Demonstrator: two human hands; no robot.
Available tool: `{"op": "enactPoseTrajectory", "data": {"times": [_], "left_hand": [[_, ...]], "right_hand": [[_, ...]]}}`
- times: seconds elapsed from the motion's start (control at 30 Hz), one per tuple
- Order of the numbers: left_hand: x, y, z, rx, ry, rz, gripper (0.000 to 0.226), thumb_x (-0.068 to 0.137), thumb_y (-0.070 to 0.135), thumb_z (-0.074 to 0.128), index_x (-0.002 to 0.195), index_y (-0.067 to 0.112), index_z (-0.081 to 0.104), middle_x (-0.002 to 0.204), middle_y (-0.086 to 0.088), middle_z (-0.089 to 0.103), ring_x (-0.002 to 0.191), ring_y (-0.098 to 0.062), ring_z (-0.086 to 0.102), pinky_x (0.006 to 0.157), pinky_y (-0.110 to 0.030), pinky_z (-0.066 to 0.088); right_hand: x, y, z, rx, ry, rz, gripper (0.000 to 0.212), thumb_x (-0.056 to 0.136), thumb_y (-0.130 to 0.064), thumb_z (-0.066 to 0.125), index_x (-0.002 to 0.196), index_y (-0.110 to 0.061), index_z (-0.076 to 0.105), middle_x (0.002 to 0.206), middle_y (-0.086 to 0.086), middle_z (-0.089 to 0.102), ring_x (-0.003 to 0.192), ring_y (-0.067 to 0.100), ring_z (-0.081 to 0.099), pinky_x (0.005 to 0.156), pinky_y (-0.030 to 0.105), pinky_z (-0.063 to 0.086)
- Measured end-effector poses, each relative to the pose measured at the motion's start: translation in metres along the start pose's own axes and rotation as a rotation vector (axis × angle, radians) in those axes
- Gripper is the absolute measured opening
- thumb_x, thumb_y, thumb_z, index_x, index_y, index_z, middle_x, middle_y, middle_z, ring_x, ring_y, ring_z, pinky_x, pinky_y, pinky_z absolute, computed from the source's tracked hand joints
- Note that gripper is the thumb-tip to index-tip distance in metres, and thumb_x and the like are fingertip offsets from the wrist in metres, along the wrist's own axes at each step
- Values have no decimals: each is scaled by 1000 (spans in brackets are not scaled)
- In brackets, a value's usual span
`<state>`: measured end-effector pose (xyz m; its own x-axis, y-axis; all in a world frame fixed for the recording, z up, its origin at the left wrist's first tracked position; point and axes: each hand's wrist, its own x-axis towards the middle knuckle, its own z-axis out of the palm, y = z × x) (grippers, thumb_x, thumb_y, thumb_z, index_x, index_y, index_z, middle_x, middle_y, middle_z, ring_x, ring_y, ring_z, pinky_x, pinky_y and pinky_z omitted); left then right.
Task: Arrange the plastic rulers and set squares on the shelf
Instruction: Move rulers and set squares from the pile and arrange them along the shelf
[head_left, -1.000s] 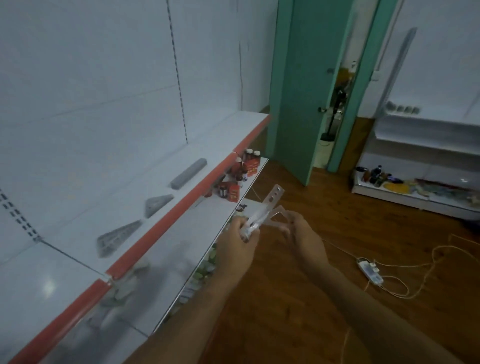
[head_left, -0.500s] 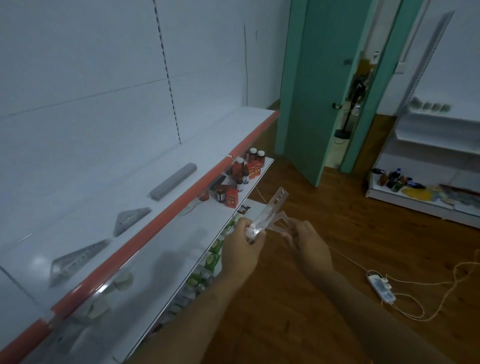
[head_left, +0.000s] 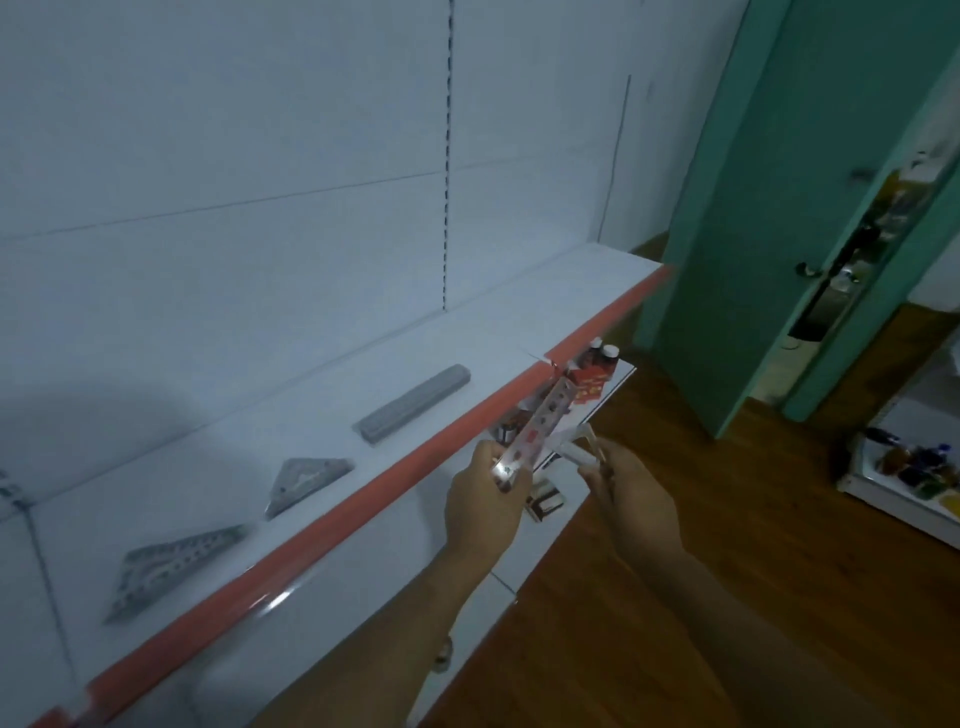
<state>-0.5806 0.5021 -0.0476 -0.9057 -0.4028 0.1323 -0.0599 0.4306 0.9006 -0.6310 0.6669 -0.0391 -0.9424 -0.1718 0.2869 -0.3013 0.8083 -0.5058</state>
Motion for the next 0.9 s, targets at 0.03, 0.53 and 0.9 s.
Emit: {"op": "enactPoseTrajectory", "data": {"times": [0.03,0.53,0.9], "left_hand": [[6,-3,-3,18,21,-10,26,88,40,64,105,23,54,89,7,65,73,-10,65,59,-17,54],[51,-50,-83,251,664,-300,25,80,34,69,86,23,47,65,7,54,60,-13,54,61,-32,48],[-7,-77,-140,246,1002,-467,17,87,25,63,87,23,46,72,5,55,64,-13,55,58,-31,45]], "right_hand": [[8,-2,9,13,-14,-27,45,93,-39,50,135,-22,50,123,-2,62,103,14,63,82,29,53],[121,-104,126,248,-308,-669,46,93,-36,54,131,-11,53,102,1,61,87,15,56,76,26,42],[85,-178,188,187,-248,-1060,55,87,-55,37,107,-14,68,90,2,62,81,24,61,71,36,46]]}}
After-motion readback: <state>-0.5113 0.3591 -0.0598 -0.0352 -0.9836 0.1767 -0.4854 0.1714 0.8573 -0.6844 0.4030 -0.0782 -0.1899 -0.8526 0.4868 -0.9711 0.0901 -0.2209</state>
